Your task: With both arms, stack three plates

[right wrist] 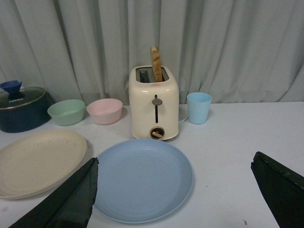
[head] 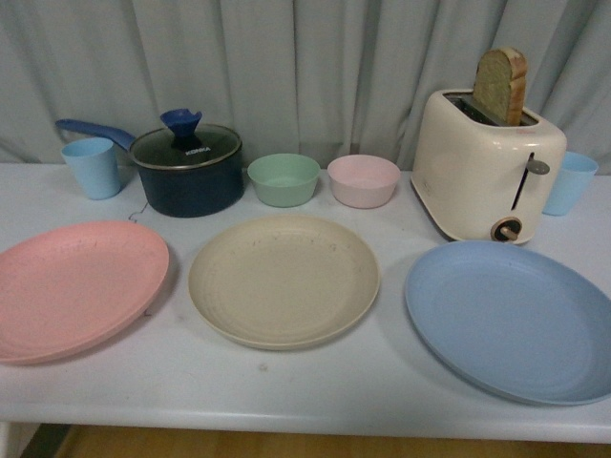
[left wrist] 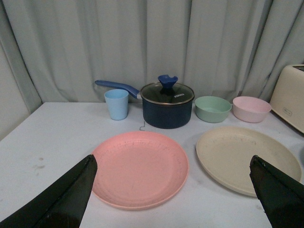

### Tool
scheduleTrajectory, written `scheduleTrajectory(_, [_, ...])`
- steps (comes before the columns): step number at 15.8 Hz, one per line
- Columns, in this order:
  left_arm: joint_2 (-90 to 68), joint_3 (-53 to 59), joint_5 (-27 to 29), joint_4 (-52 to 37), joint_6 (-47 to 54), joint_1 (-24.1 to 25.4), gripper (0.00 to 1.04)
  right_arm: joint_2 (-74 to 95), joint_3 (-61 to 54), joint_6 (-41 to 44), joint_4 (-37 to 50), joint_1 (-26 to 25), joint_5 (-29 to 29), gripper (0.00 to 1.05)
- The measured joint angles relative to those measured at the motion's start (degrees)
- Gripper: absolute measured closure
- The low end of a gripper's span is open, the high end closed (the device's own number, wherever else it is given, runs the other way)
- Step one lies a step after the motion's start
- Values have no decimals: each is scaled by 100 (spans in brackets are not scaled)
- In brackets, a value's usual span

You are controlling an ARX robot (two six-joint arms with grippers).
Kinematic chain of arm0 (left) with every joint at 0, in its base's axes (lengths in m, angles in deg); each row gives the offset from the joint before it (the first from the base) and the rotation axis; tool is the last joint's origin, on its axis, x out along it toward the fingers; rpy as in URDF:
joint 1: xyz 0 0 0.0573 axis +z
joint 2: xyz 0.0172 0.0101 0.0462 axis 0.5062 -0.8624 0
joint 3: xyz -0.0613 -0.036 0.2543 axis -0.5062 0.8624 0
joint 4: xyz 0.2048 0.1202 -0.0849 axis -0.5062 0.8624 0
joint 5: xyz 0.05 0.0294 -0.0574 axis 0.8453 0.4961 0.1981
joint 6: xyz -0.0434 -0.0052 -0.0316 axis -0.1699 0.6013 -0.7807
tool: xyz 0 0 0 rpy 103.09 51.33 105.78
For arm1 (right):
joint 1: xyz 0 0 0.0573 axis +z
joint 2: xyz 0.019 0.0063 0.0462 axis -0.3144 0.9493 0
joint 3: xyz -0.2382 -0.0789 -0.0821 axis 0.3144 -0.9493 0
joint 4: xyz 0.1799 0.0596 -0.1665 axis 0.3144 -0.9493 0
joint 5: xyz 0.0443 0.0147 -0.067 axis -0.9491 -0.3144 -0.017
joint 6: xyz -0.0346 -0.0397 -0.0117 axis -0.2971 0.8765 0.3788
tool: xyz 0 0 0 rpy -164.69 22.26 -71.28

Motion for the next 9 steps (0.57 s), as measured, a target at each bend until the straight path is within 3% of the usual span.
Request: scheduleTrajectory(9, [0, 0, 0, 0, 0, 0, 7, 0, 0, 0, 0, 0, 2, 6])
